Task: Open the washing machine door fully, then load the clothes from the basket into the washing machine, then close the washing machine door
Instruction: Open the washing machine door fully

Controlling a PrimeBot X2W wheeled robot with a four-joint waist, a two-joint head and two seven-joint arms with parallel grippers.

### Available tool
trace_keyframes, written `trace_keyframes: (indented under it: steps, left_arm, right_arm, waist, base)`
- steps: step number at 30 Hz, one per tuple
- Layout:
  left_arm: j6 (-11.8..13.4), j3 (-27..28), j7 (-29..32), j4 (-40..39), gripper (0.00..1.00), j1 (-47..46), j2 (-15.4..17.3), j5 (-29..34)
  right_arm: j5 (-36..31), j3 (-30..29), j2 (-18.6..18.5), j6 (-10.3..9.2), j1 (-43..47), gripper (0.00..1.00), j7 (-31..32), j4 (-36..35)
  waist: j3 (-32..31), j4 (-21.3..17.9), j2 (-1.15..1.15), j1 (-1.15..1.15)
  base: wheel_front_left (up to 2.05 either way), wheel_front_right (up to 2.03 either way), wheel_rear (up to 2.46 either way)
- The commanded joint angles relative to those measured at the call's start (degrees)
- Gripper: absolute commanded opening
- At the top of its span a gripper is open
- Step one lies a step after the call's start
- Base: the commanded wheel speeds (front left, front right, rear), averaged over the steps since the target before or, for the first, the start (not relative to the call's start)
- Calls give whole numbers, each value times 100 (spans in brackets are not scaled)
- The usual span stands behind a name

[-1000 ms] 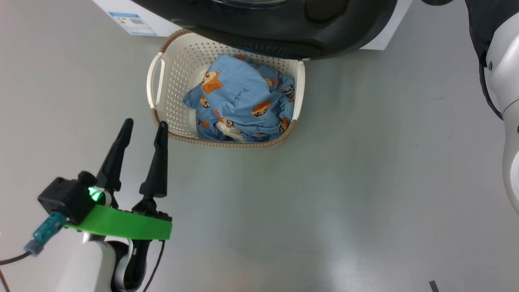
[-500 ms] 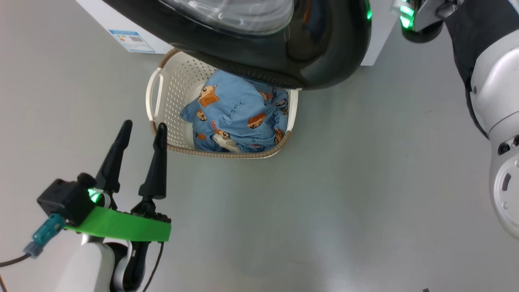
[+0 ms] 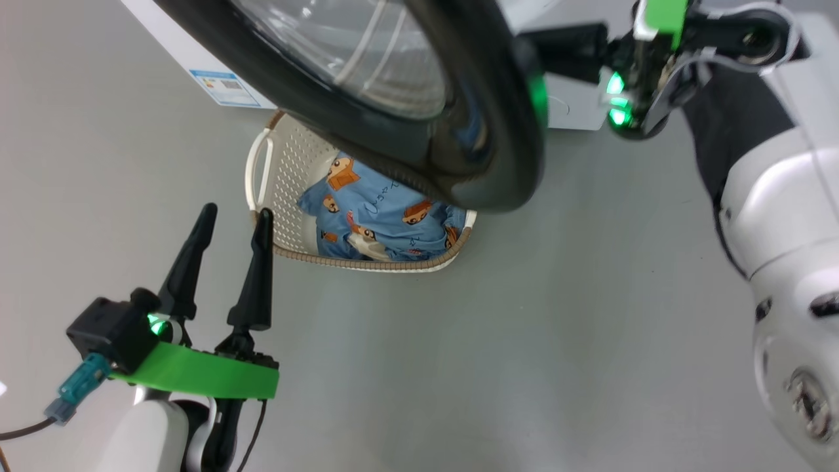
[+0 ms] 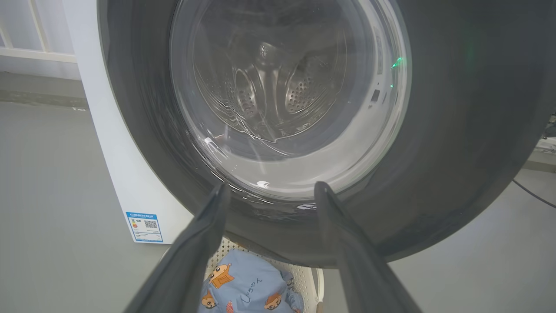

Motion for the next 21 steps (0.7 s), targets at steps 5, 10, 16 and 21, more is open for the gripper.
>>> trace_keyframes:
  steps: [5,10,16,21]
  left_arm:
    - [-9,218,-36,-165,100,120,65,10]
    - [-9,223,-36,-184,100,141,71,33]
    - [-9,272,-36,-188,100,148,64,44]
    - [-9,313,-36,-174,100,158,69,73]
  right_arm:
    - [875,1073,206,18,737,0,-50,-855]
    - [1483,1924,206,18,1232,0,-422,-1439]
    - [1937,2646,206,18,1595,0,-849,-1895]
    - [2333,3194,206,18,1791,0,-1165,-2130]
  waist:
    - [-109,37,0,0]
    - [-134,75,0,0]
    - [-144,126,0,0]
    - [-146,153,0,0]
  base:
    - [0,0,0]
    - [0,0,0]
    - [0,0,0]
    - [0,0,0]
